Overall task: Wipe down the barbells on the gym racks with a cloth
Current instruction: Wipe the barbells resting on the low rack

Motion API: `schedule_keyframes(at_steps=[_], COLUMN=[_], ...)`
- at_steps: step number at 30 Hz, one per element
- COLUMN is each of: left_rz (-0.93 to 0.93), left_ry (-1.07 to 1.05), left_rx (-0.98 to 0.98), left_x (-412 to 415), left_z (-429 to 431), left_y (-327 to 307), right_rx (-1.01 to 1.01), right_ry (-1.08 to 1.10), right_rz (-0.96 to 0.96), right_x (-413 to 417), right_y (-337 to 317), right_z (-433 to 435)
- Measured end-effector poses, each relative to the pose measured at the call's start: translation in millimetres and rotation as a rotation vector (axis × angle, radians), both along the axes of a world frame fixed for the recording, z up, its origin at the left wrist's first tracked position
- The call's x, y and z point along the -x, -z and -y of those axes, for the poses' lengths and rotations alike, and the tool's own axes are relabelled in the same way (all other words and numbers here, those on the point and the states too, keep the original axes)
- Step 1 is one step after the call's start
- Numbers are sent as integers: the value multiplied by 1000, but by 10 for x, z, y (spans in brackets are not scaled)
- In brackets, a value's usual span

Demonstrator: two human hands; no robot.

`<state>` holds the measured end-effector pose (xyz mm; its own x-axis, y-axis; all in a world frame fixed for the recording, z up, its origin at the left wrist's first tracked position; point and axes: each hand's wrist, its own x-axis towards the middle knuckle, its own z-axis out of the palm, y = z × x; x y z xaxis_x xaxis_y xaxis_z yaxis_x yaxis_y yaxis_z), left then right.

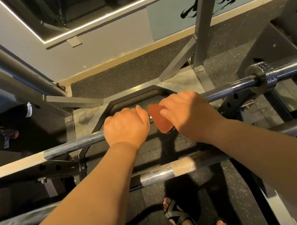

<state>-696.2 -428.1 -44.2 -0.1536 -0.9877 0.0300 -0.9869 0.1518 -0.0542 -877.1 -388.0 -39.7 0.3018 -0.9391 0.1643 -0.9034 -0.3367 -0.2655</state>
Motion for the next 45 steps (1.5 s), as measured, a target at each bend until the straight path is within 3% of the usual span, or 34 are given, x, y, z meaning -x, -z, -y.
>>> schedule_keyframes(at_steps=[2,4,7,11,14,16,23,27,29,34,39,45], left_rz=[2,1,12,-12,-25,-34,-106,-123,-94,-10,-78,25], left_ry=[12,25,23,17,106,160,260,260,244,158,61,109], left_rx=[-3,-10,-13,77,96,58,106,82,51,-45,-113,11], left_x=[0,0,-2,-9,-68,-115,-175,-158,-154,-80,280,275], left_z=[-3,-7,-13,-26,-33,-30,-26,-34,-65,38,87,-47], left_y=[-21,-26,-19,22,91,91,146,115,90,-89,-156,-21], right_rx=[-68,-166,-127,-87,-81,-42,-210,-200,-206,-264,-251,-182], right_ry=[34,251,401,289,187,141,455,283,209,130,124,349], right_rz=[-82,25,27,-28,52,-15,-10,-324,-376,-306,-245,-14], right_x=[183,222,-9,-496,-316,-31,473,60,19,118,128,-4], right_y=[-31,-79,-103,-80,-6,24,-97,-253,-232,-196,-169,-37], right_z=[11,-17,-30,-40,-48,-82,-144,-33,-21,-28,-4,-217])
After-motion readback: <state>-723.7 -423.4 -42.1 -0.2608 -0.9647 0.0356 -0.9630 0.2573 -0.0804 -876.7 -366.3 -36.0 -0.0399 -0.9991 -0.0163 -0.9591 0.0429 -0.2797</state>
